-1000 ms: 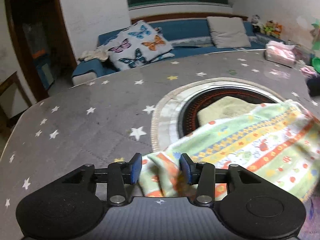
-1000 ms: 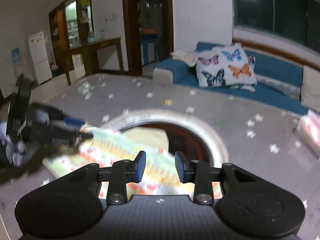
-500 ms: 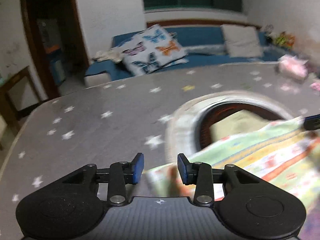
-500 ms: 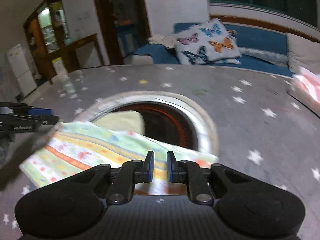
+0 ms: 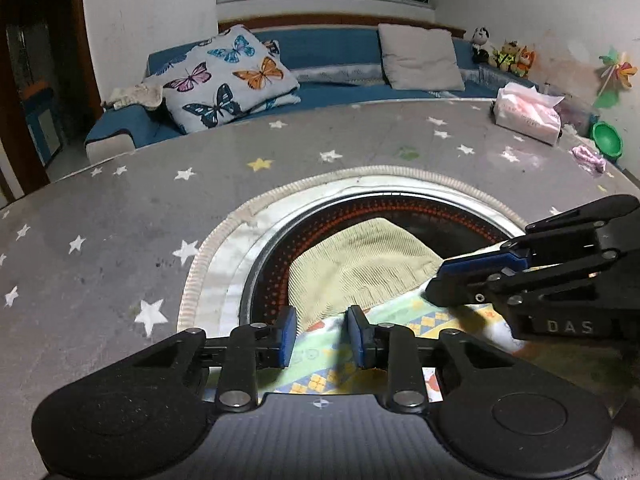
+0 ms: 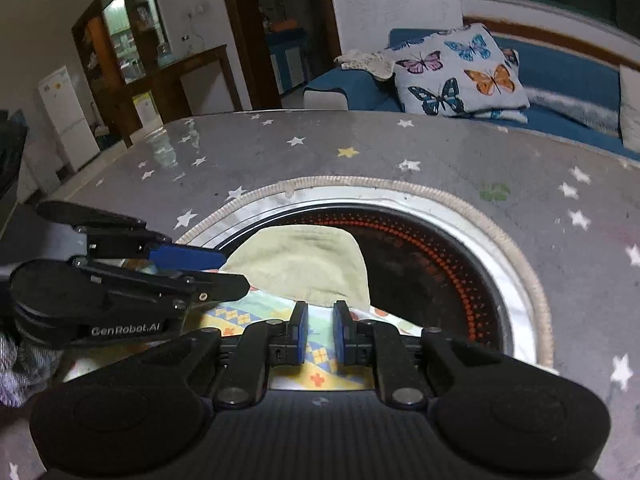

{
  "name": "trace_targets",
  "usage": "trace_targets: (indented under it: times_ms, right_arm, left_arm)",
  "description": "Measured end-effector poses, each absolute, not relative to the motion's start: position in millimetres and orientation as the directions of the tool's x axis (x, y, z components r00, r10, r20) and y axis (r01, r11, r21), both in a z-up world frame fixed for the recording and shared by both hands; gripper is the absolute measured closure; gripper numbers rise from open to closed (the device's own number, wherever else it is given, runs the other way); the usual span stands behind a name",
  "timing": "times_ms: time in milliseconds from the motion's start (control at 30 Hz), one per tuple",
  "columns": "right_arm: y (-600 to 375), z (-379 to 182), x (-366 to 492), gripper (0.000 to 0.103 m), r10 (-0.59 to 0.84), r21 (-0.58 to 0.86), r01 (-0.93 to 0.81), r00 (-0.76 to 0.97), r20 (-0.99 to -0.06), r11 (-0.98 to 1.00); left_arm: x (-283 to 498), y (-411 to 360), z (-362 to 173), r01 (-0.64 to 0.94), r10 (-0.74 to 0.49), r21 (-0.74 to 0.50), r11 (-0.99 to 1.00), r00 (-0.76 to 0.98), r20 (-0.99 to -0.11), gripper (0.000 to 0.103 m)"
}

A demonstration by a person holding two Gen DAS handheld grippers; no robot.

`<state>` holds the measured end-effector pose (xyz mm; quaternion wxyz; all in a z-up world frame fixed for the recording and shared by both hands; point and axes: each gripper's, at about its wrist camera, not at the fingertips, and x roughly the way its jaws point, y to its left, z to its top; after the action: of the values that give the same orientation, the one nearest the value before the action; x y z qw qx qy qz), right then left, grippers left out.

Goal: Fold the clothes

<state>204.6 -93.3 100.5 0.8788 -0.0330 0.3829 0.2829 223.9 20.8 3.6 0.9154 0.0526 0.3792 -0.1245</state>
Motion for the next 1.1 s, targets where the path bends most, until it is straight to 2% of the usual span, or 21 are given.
trace_targets:
  times_ms: [267,567,667,900,1000,1100]
  right_arm:
    - [-85.9,116.4,152.4,0.085,0.504,0.092,-0.630,0.517,-0.692,0.771]
    - [-68.3,110.0,80.7,0.082,0.528,0.036,-0.698,0.506,-0.682,0.715]
    - [-65.2,112.3,62.9,0.082,0.538,0.009,-0.712,0.522,-0.661,0.703]
    - [-92.1,113.3,58.3,0.077,0.546,0.084,-0.659,0.537,-0.644,0.747]
    - [-111.6,119.9,57.9,0.076,0.517,0.078,-0.614,0.582,-0.627,0.785]
    - [-138.5,112.7,63.7,0.076,0.450,0.080,-0.535,0.611,-0.651,0.841]
  left_arm:
    - [170.4,27.8,21.9,0.292,-0.200,0.031,0.956,0.725,-0.659,0.072]
    - [97.6,20.2,7.0,0.316,-0.159,0.147,0.937,0.763,-0.627,0.071]
    - [88.1,24.0,7.6,0.296,-0.149,0.143,0.945,0.774,-0.616,0.071]
    - [81.7,38.4,3.6,0.242,-0.130,0.098,0.965,0.773,-0.621,0.070]
    - [80.1,43.2,4.4,0.230,-0.130,0.085,0.969,0.775,-0.619,0.070]
    - [80.6,46.2,2.2,0.225,-0.134,0.069,0.972,0.772,-0.621,0.070]
